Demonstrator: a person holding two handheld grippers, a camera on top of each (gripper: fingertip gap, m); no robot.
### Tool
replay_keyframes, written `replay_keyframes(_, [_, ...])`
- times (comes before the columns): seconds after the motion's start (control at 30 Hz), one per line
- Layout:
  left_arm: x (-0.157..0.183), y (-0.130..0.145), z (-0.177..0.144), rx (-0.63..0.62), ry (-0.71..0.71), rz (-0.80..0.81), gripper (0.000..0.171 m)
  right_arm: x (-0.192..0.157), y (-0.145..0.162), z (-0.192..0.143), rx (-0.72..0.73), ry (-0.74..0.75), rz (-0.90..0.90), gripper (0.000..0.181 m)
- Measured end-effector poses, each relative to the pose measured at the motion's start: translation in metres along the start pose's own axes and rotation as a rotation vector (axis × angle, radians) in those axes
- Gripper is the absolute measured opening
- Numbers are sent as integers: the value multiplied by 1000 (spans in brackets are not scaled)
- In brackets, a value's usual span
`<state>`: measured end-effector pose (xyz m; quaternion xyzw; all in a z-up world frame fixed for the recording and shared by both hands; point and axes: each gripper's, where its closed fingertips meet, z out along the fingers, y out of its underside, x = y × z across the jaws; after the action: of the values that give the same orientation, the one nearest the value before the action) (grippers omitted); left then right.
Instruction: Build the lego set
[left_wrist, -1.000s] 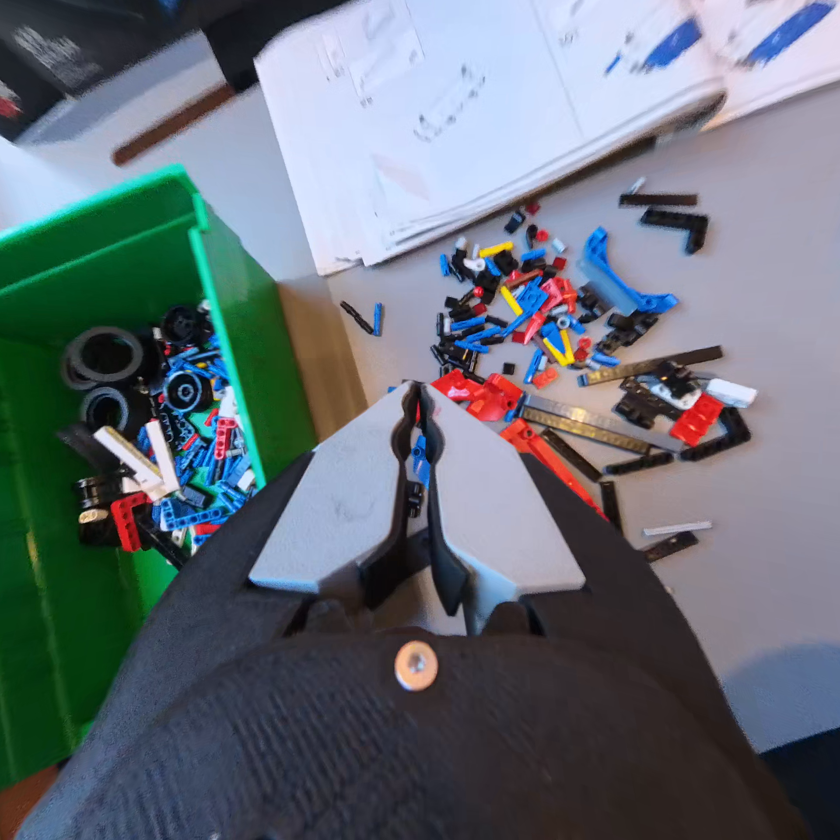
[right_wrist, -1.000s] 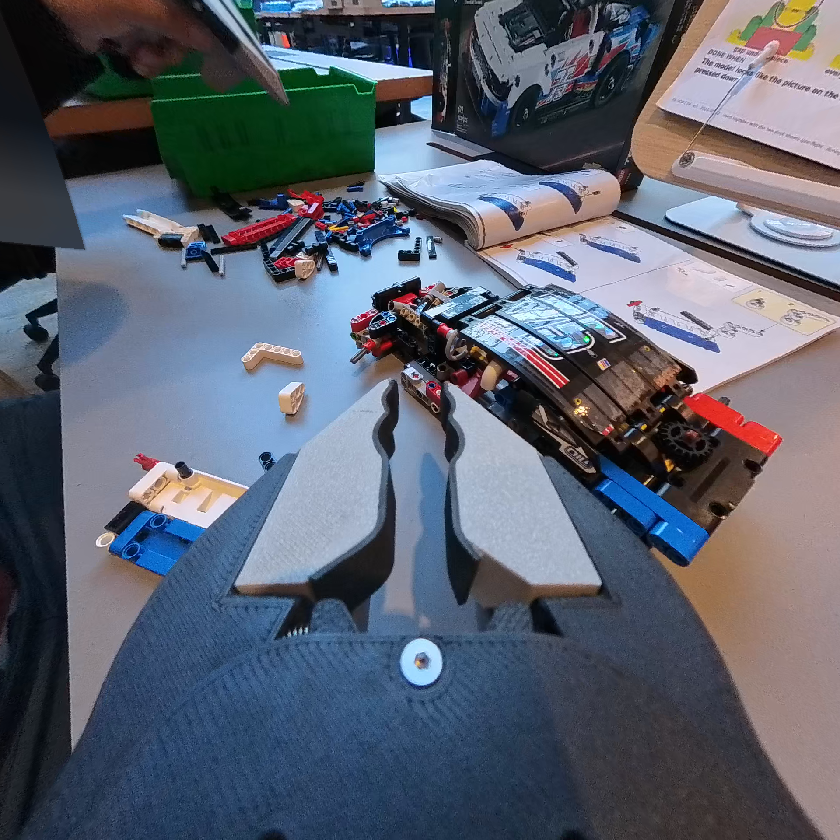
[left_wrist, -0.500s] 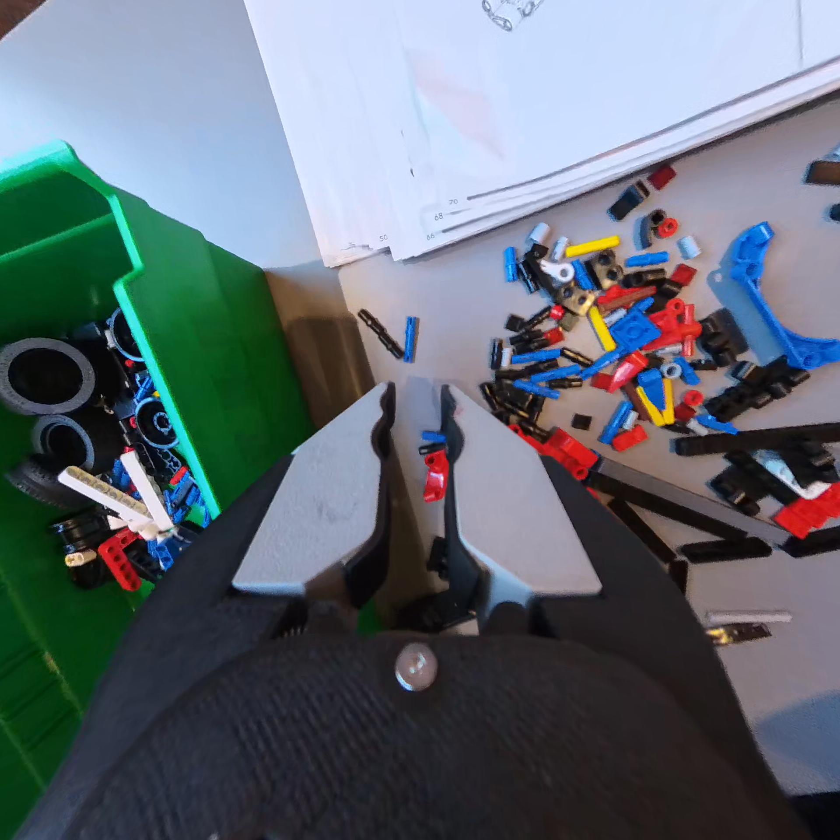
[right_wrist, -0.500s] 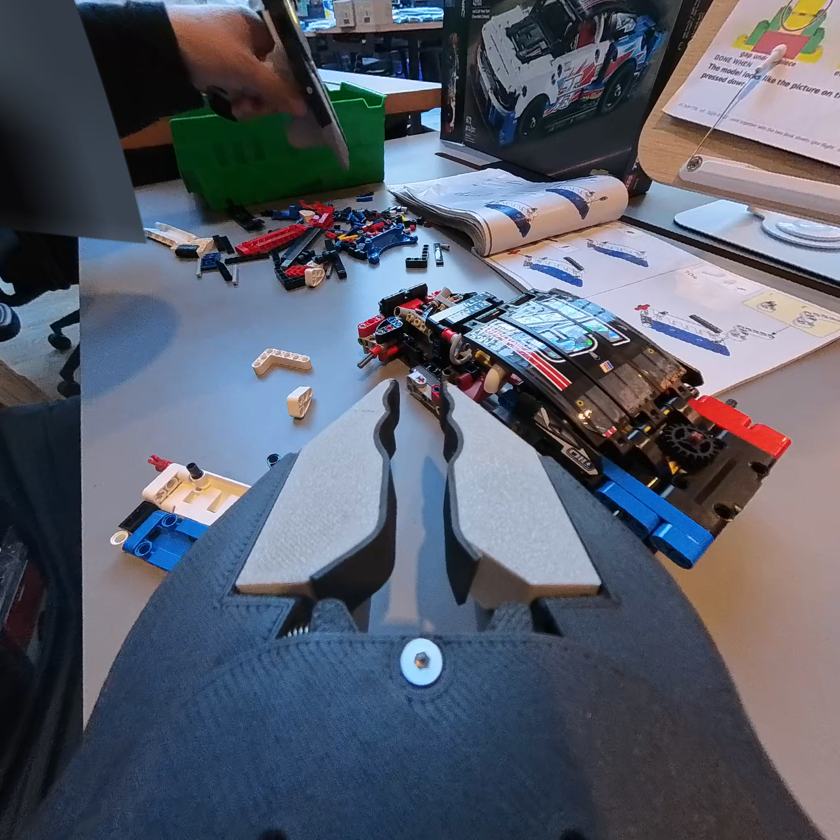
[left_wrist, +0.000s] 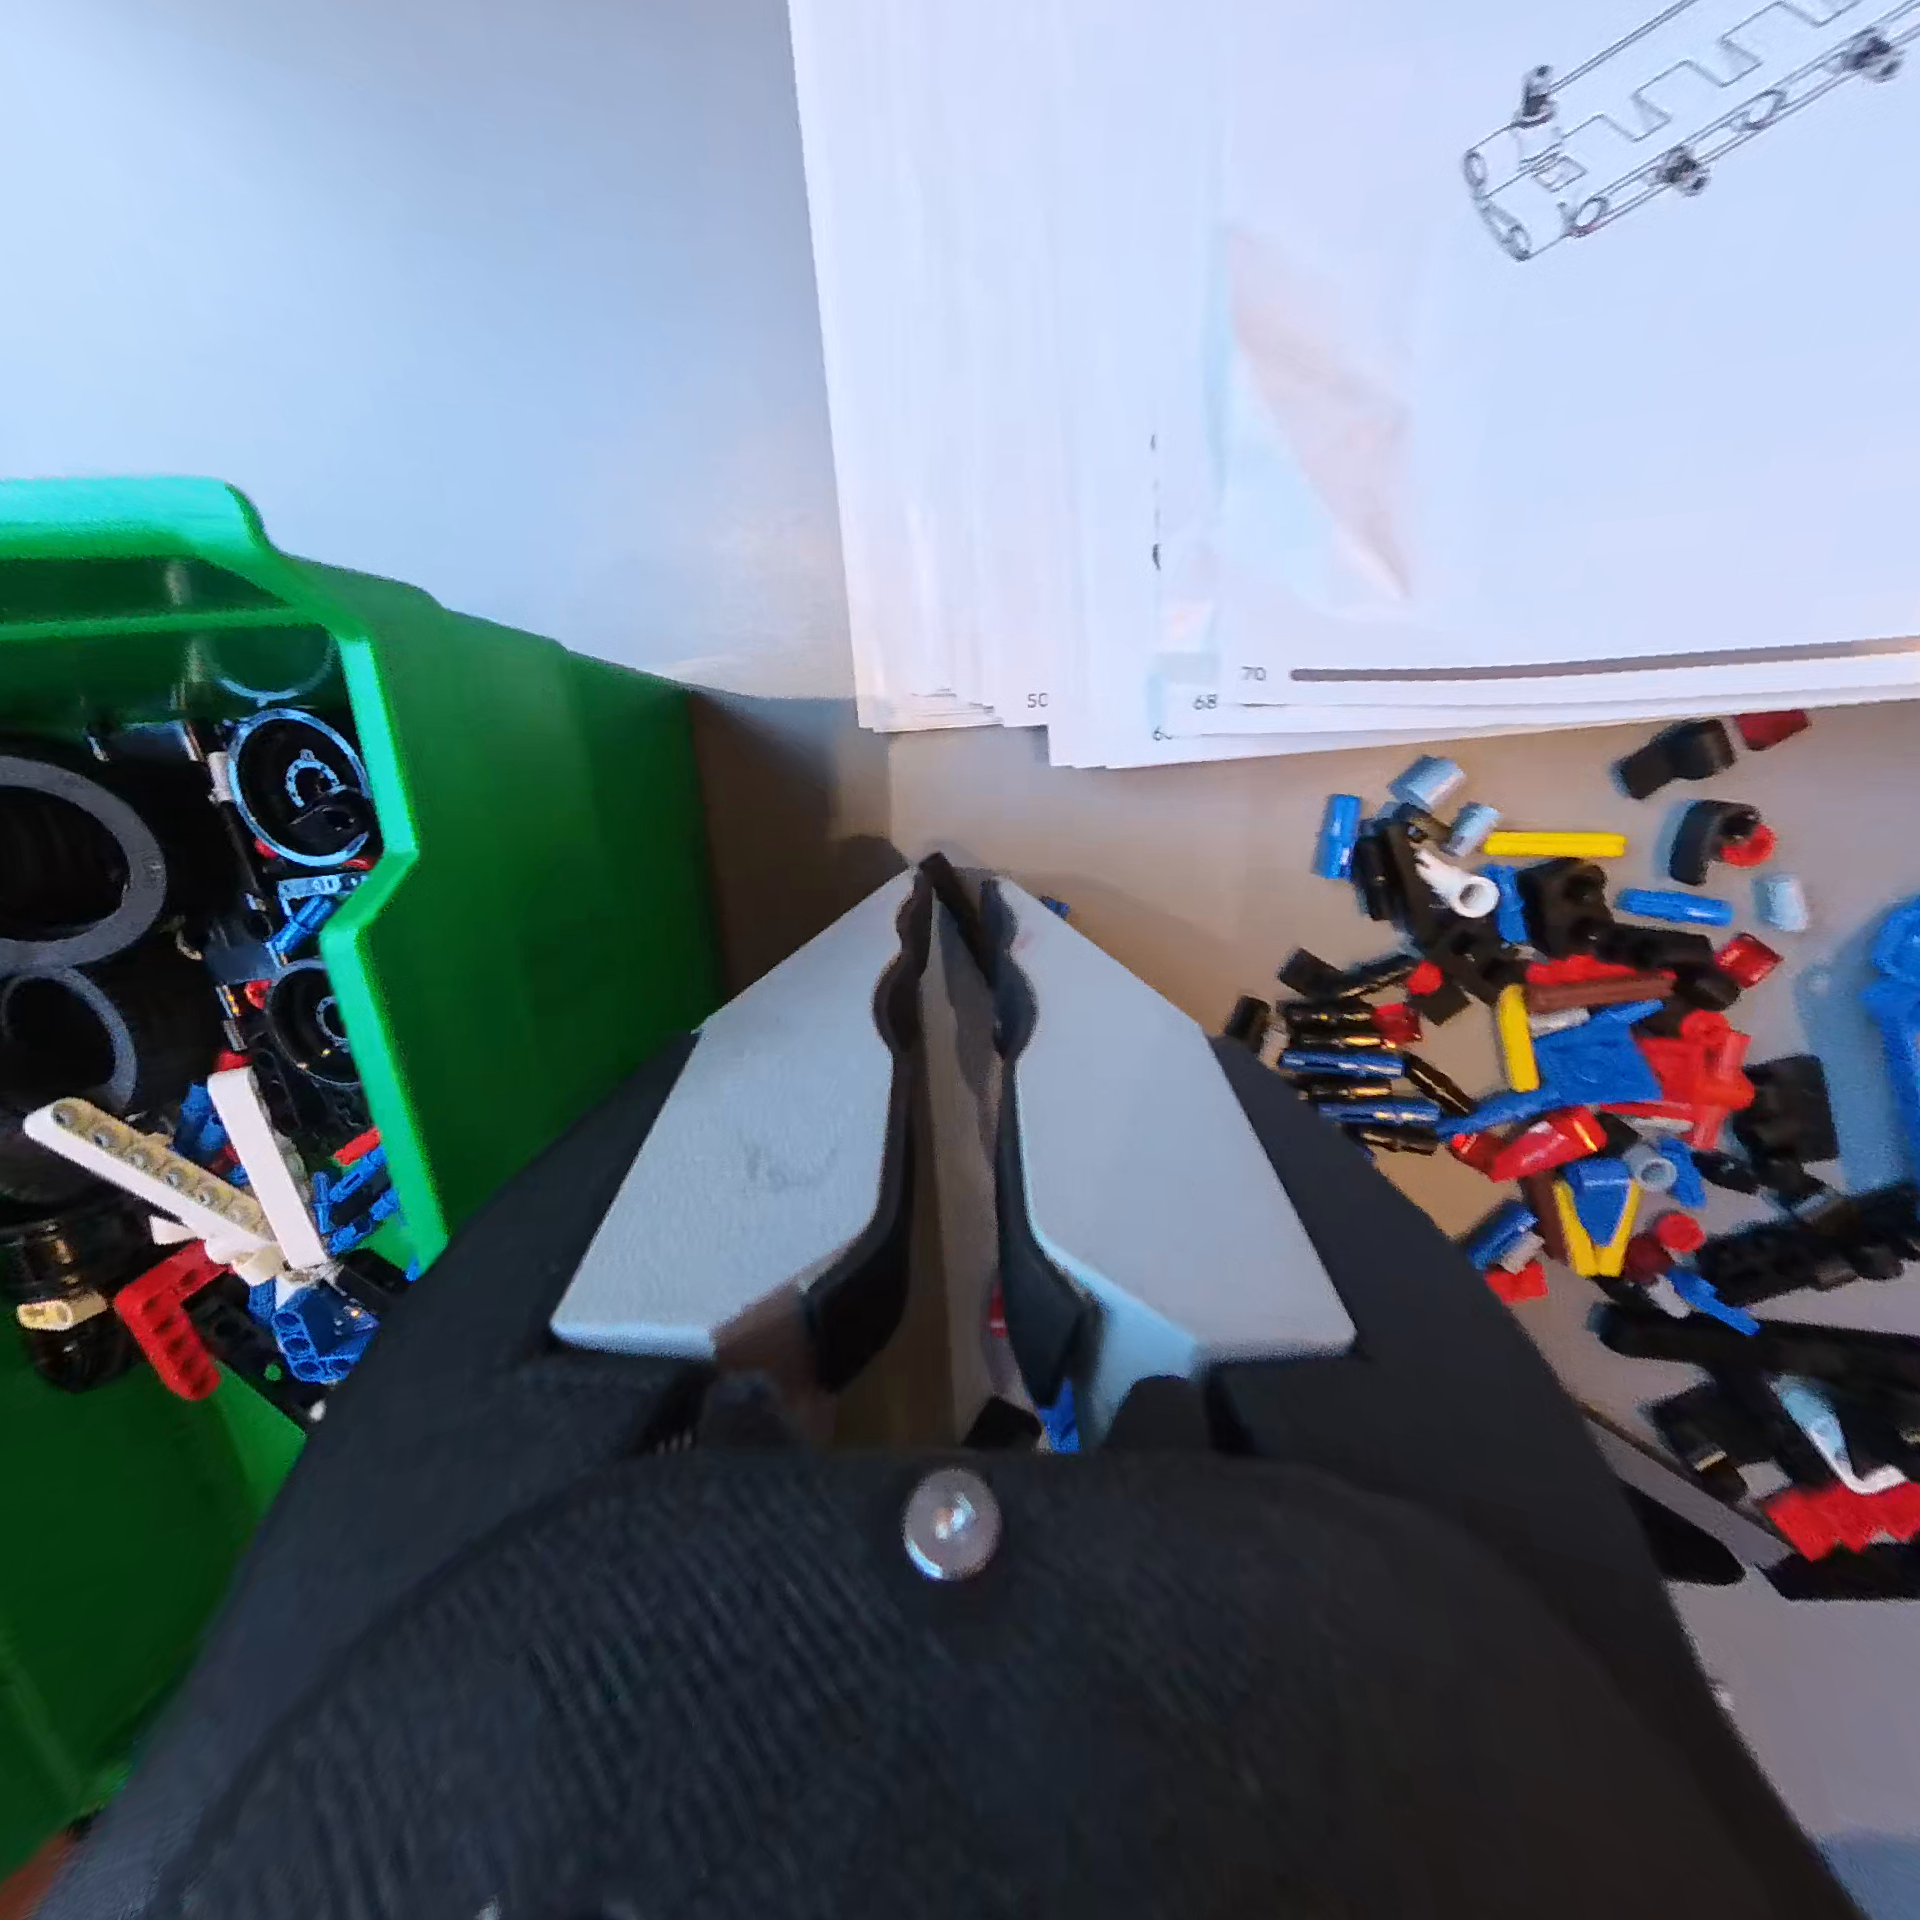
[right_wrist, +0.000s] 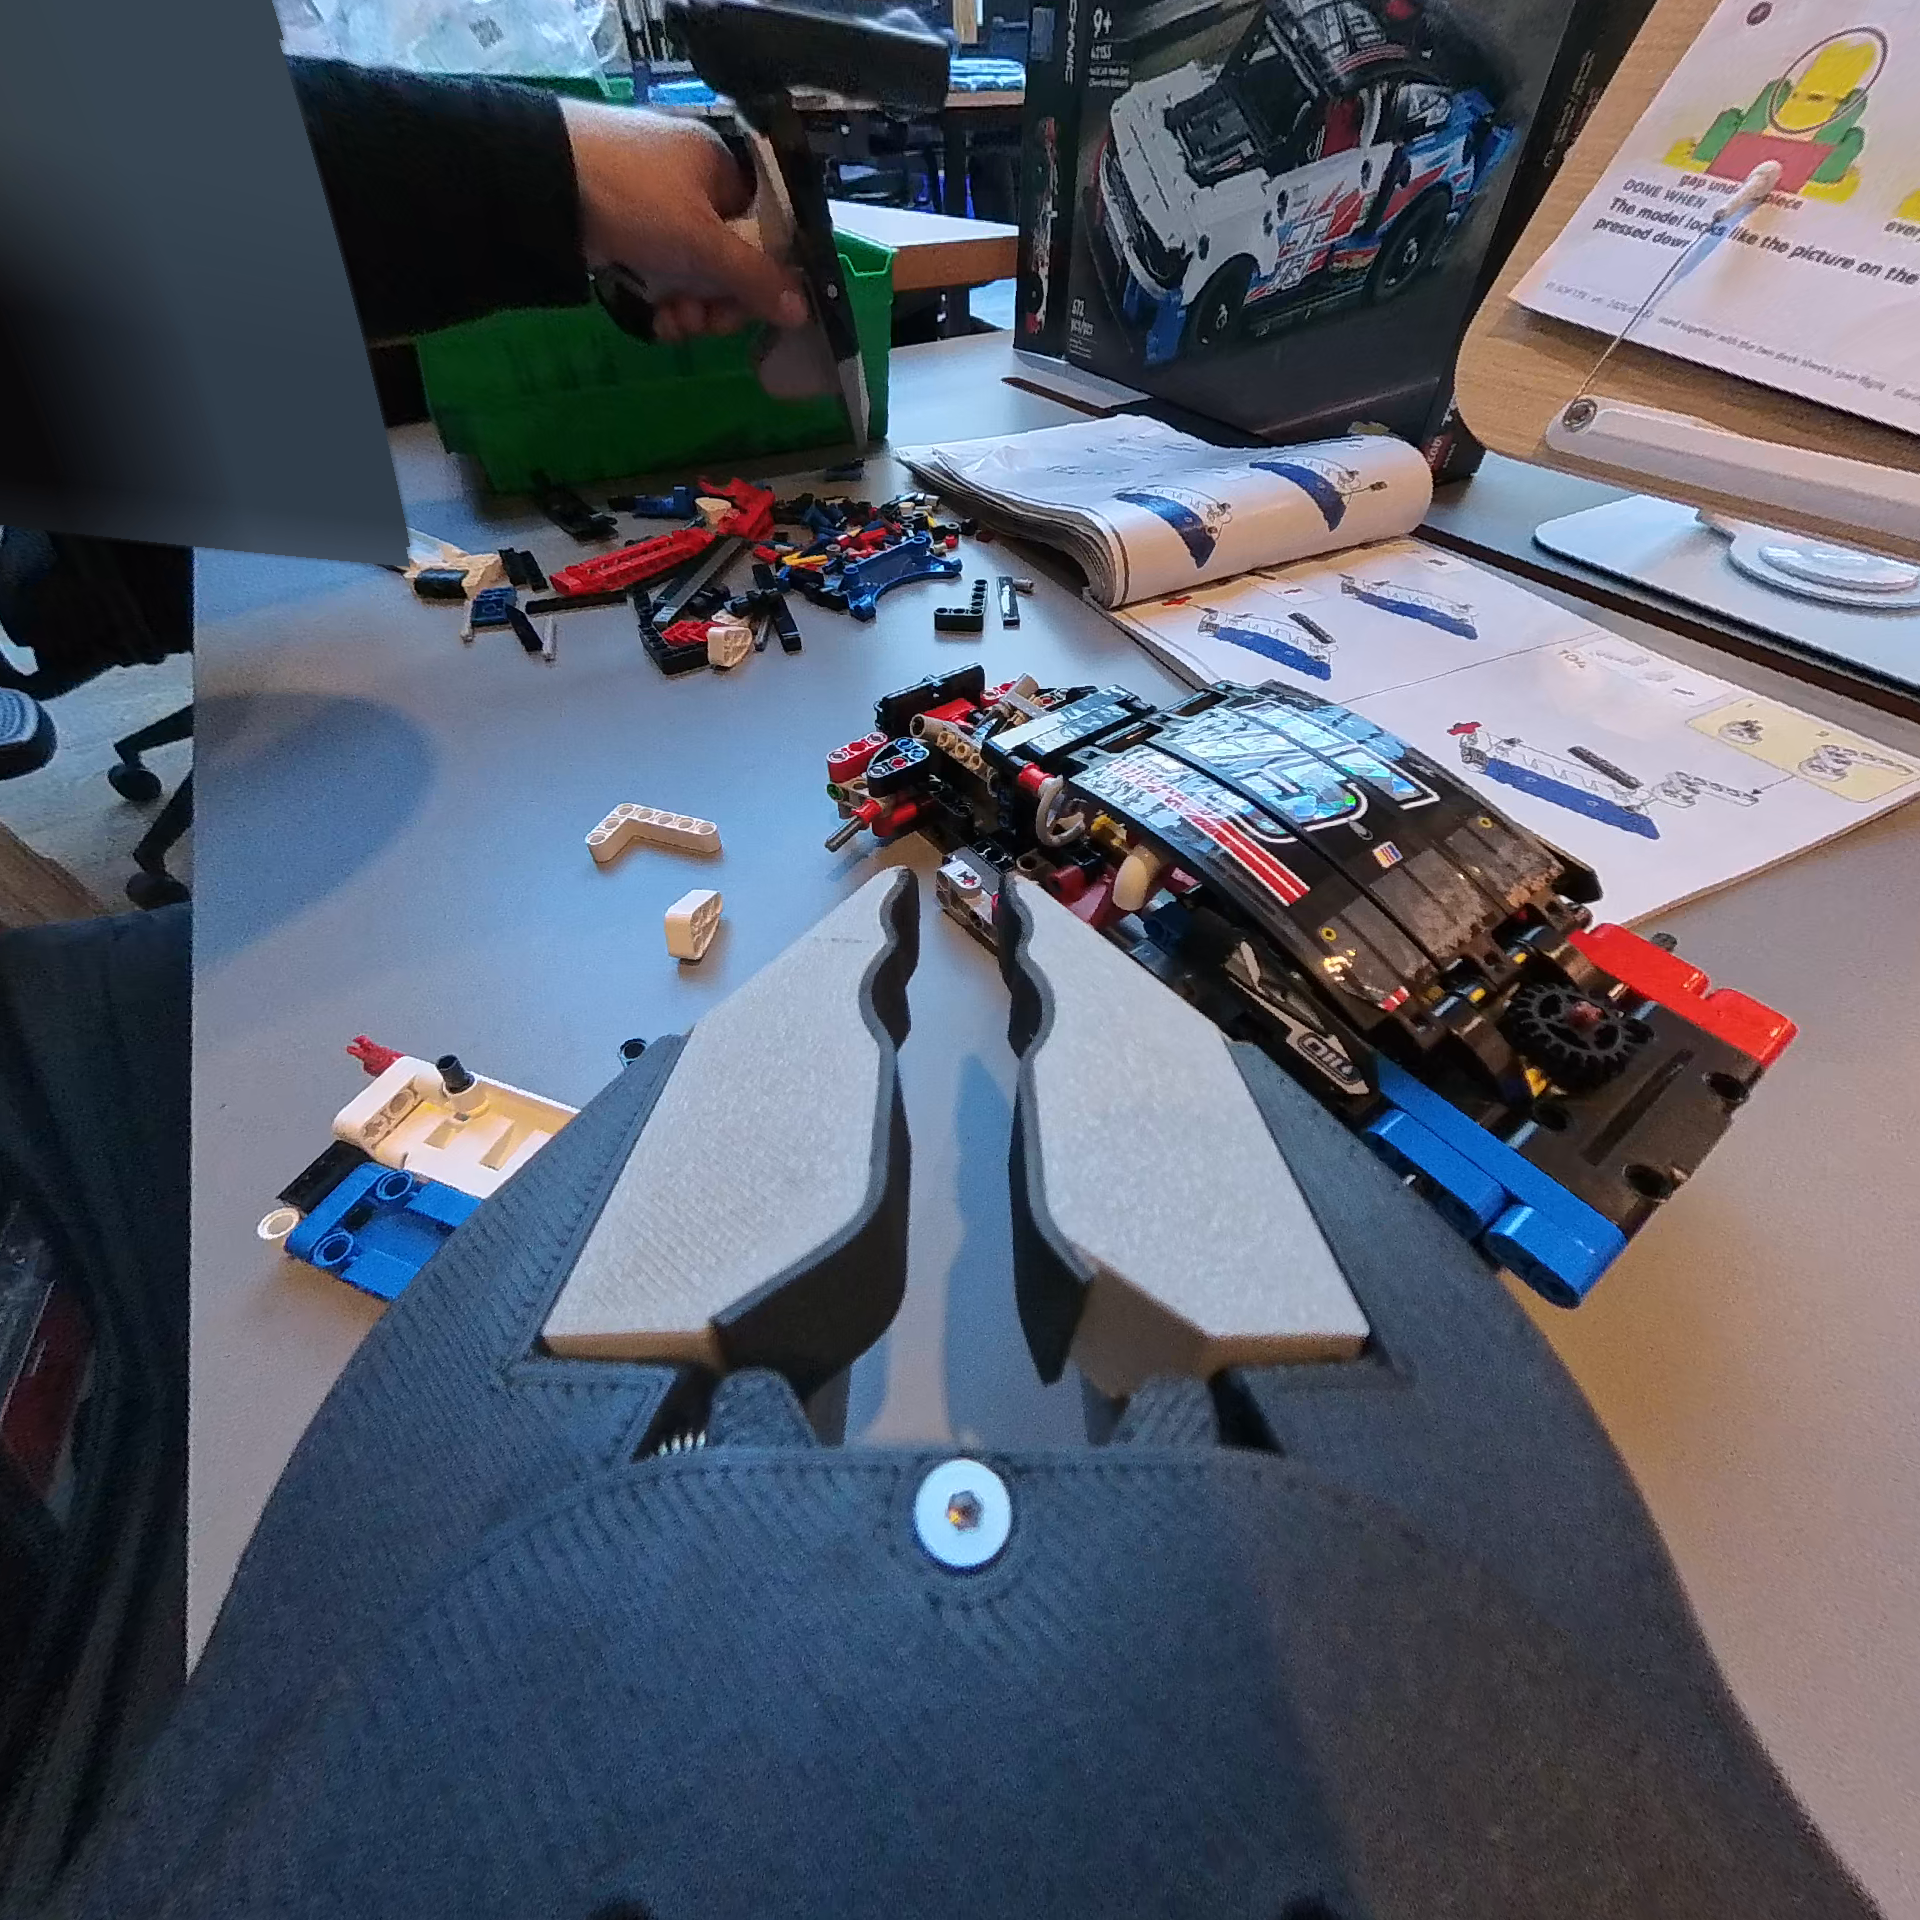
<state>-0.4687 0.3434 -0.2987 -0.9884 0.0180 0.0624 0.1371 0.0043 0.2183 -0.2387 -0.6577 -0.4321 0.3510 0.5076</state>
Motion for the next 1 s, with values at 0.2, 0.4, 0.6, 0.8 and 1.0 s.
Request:
replay_keyframes(0.2, [4, 4, 13, -33, 41, -56, 10, 0, -1, 0, 3, -1, -3, 12])
replay_keyframes(0.4, [6, 4, 13, -23, 45, -40, 3, -1, -1, 0, 6, 1, -6, 11])
replay_keyframes(0.6, [3, 5, 11, -24, 20, -1, 3, -1, -1, 0, 6, 3, -9, 11])
replay_keyframes(0.8, [45, -7, -38, 100, 79, 119, 3, 0, -1, 0, 7, 2, -7, 11])
replay_keyframes(1.0, [240, 63, -108, 181, 490, 538, 3, -1, -1, -1, 9, 2, -15, 10])
